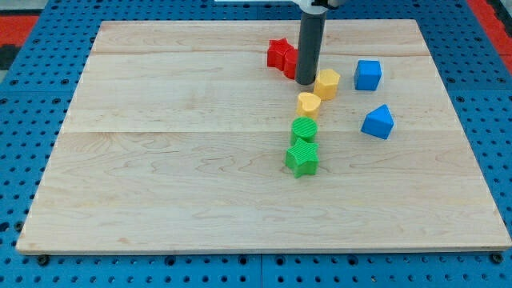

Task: Move the yellow hexagon into the blue cube

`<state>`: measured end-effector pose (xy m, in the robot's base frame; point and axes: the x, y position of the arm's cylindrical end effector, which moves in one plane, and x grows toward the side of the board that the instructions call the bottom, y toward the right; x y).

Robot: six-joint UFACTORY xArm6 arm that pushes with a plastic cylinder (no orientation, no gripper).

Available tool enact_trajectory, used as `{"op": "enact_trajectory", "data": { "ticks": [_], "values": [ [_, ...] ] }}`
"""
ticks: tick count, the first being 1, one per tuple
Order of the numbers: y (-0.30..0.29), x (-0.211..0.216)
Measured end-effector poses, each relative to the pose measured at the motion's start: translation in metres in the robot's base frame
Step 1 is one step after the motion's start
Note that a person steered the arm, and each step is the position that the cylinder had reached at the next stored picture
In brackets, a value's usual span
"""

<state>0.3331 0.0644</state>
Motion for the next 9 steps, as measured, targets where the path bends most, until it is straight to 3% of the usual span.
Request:
{"op": "enact_trajectory", "data": {
  "ticks": [1,2,6,8,9],
  "values": [
    [-0.038,0.001],
    [-0.039,0.026],
    [0.026,0.058],
    [-0.012,0.081],
    [-0.001,0.075]
  ]
}}
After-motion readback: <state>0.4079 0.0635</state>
